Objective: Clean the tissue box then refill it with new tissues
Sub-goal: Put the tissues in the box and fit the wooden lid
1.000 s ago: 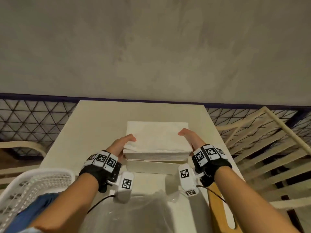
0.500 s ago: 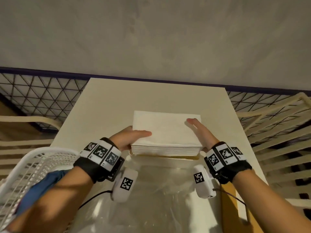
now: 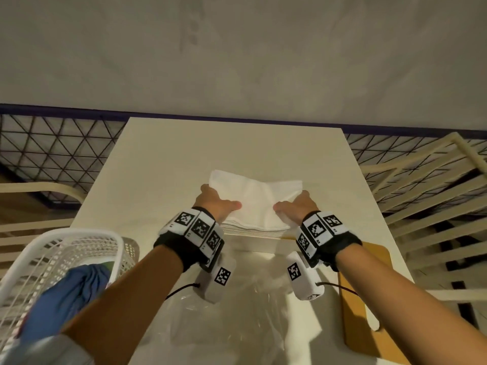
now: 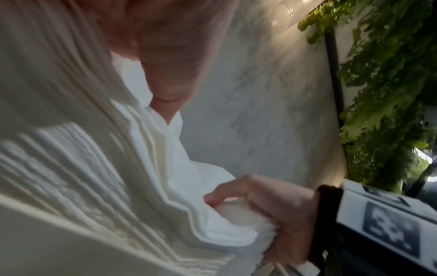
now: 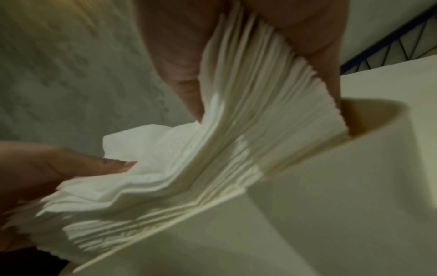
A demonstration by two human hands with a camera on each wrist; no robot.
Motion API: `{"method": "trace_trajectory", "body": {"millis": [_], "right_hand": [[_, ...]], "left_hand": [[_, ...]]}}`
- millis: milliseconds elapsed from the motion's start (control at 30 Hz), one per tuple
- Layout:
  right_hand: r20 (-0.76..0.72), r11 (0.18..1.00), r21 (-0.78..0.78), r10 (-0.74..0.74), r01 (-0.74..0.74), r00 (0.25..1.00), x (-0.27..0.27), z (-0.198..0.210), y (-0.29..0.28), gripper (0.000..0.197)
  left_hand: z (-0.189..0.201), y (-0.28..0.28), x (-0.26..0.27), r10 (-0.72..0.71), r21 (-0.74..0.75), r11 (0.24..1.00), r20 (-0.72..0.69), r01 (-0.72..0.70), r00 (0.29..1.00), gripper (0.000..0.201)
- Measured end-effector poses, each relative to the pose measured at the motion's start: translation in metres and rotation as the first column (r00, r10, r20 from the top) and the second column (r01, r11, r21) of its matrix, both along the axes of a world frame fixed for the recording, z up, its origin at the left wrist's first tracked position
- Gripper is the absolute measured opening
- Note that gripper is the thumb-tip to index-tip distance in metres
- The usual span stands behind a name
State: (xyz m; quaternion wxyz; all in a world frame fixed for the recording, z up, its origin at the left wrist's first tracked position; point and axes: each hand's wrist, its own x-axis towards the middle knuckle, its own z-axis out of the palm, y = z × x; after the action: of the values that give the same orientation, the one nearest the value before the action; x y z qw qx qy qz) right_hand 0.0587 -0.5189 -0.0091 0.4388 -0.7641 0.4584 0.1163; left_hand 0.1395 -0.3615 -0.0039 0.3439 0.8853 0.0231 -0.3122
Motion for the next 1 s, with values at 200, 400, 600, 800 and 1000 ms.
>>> {"method": "trace_trajectory", "body": {"millis": [200,400,600,800,1000], "right_hand": [[0.078,0.984,0.122,-0.142,0.132,0.987,-0.004,-0.025,0.009,0.101],[0.088,0.983,0.128,-0.143,0.131,0.986,0.001,-0.028,0.014,0.109],[0.082,0.990,0.114,-0.097,0.087,0.992,-0.006,-0.021,0.007,0.097],[0.170,0.942,-0.293,0.217,-0.160,0.961,-0.032,0.000,0.020,0.074],[-0.072,0.643,-0.333,0.712,-0.690,0.698,-0.040,-0.005,0.049,0.051]], "left_hand": [[-0.015,-0.003,-0.007,-0.018,-0.016,1.000,0.019,0.018,1.000,0.089],[-0.027,-0.003,-0.010,0.002,-0.098,0.995,0.053,0.003,0.999,0.095],[-0.015,0.004,-0.004,-0.102,-0.020,0.994,0.033,0.103,0.994,0.087],[0.004,0.026,0.007,-0.166,0.000,0.985,0.225,0.171,0.960,0.056],[-0.011,0.057,0.008,-0.228,0.016,0.973,-0.019,0.228,0.974,0.066]]}}
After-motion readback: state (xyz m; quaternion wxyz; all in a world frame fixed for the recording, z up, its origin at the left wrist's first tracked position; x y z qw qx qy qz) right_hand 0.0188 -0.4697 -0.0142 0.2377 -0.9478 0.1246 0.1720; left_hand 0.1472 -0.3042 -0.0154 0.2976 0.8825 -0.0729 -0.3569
